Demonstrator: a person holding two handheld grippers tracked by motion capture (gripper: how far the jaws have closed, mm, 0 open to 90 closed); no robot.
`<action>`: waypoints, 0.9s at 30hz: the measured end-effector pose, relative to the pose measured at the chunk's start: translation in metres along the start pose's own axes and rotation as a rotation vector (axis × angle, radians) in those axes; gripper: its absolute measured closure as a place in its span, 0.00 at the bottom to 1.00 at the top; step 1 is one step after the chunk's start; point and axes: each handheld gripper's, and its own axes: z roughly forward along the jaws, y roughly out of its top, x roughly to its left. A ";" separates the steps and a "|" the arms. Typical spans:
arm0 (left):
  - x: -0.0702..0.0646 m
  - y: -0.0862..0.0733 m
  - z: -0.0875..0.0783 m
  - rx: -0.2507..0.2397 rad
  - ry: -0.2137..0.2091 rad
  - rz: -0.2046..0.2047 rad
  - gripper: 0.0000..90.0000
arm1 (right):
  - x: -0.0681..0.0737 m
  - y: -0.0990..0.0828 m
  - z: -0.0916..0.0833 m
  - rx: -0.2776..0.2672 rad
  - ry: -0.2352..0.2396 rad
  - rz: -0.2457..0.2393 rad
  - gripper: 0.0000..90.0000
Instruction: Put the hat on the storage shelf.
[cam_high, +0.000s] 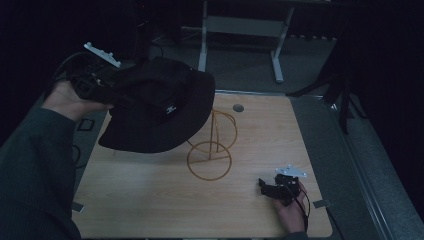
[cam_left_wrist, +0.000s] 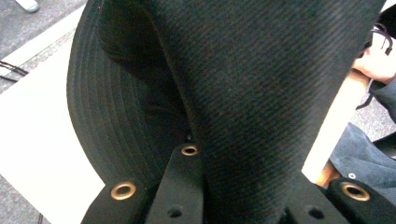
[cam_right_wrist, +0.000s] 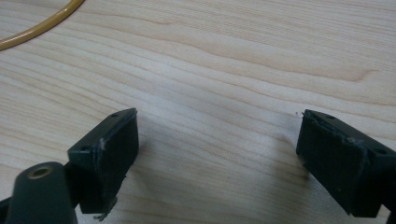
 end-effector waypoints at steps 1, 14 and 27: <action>-0.001 0.001 0.001 0.002 -0.001 0.001 0.98 | 0.000 0.000 0.000 0.000 0.000 -0.001 0.14; -0.010 0.014 0.009 0.026 -0.020 0.040 0.98 | 0.000 0.000 0.000 0.000 0.000 -0.001 0.14; -0.017 0.026 0.021 0.045 -0.036 0.065 0.98 | 0.000 0.000 0.000 0.000 0.000 -0.001 0.14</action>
